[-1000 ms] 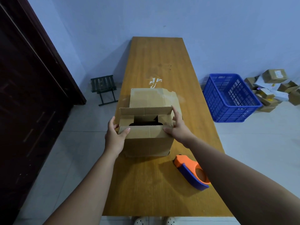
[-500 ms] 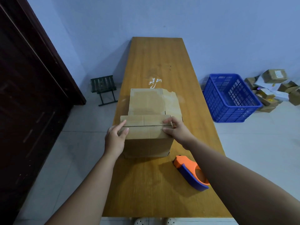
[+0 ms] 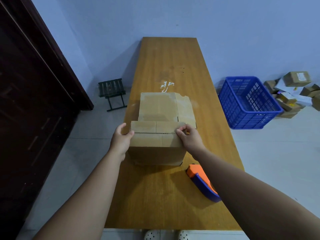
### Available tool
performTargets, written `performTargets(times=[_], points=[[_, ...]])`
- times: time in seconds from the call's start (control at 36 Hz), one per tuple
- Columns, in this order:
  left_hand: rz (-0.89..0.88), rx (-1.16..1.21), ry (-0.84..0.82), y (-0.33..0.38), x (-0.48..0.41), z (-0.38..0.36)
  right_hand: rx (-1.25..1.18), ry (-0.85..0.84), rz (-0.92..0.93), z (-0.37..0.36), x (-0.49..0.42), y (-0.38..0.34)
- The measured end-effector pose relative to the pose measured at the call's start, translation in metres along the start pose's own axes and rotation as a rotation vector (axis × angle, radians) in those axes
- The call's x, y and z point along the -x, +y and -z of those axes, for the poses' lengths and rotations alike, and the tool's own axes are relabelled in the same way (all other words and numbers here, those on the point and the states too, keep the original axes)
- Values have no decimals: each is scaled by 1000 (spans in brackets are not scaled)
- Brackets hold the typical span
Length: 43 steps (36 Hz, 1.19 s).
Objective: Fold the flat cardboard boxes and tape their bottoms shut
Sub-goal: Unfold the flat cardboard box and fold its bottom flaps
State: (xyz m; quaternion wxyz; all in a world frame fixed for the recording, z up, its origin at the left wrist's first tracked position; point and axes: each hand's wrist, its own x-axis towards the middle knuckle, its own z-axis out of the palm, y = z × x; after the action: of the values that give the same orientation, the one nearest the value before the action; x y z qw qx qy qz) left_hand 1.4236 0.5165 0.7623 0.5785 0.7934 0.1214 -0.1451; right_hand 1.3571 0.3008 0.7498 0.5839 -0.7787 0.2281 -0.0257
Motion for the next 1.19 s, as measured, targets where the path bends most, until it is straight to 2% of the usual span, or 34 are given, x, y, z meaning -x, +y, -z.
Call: performTargets(times=[0.14, 0.25, 0.33, 0.42, 0.53, 0.58, 0.81, 0.97, 1.19], points=[[233, -53, -111, 12, 0, -4, -27, 2, -39, -1, -2, -2], [366, 29, -174, 19, -3, 1, -13, 7, -72, -1, -5, -5], [403, 110, -192, 21, -7, 6, -57, 2, -153, 1, -6, -5], [418, 139, -209, 23, -6, 8, -233, -30, -288, 8, -3, -7], [424, 153, -234, 23, -2, 9, -283, -187, -544, 18, -3, -5], [410, 137, -250, 23, -1, 10, -333, -266, -586, 22, -2, -7], [345, 32, -417, 20, 10, 23, -266, -333, -534, 29, 3, -20], [273, 214, -500, 4, 24, 36, -272, -370, -460, 35, 5, -20], [178, 404, -431, -24, 43, 40, -264, -404, -297, 37, 9, -19]])
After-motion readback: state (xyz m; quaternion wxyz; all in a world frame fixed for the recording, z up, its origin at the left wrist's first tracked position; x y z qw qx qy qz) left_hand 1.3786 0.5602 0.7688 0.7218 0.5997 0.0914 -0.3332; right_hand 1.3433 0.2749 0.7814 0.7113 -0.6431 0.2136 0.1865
